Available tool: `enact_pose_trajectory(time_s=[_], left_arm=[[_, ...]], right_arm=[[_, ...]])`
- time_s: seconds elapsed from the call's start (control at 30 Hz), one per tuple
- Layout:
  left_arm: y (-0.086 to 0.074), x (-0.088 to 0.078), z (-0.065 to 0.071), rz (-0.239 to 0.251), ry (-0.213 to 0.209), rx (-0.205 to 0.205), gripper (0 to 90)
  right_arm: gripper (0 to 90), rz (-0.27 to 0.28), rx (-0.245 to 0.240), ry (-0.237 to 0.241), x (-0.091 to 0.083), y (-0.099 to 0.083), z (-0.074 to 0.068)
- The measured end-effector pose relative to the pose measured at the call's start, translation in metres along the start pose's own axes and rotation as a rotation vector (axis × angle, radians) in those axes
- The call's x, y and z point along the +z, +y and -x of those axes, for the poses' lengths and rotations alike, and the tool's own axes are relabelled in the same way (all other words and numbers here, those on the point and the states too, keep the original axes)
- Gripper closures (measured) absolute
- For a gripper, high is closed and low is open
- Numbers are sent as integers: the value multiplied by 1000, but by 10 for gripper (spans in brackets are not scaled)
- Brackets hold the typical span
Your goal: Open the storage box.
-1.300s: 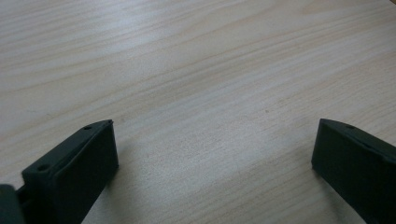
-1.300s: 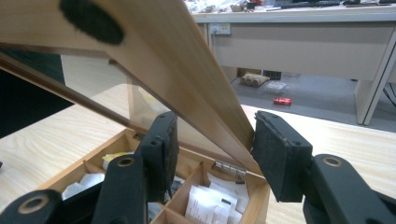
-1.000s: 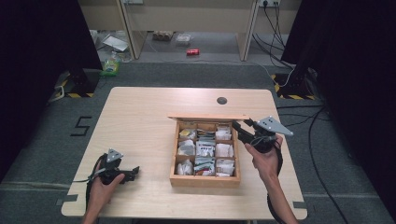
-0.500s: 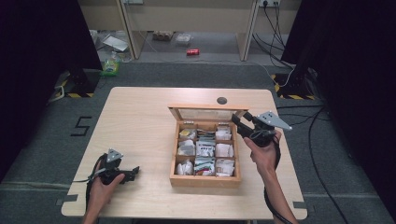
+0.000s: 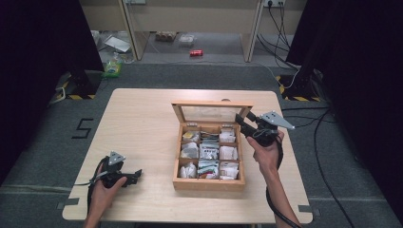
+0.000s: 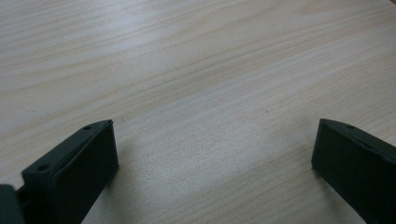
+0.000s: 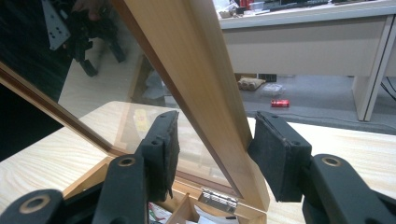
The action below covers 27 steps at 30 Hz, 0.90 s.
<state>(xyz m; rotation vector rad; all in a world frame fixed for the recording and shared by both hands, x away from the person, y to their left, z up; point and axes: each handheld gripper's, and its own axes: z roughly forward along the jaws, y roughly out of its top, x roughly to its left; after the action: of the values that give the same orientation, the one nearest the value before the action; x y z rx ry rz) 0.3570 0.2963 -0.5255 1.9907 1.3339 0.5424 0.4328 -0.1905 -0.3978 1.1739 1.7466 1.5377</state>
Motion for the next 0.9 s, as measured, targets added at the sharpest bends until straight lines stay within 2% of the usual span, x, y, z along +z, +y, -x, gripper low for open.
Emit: enact_pose_trajectory(time_s=[0.53,0.8,0.9], left_arm=[[0,0,0,0,0,1,0],[0,0,0,0,0,1,0],[0,0,0,-1,0,2,0]], right_arm=[[524,0,13,-8,13,-3,7],[535,-8,49,-10,21,-9,13],[536,-11,41,-18,23,-10,15]])
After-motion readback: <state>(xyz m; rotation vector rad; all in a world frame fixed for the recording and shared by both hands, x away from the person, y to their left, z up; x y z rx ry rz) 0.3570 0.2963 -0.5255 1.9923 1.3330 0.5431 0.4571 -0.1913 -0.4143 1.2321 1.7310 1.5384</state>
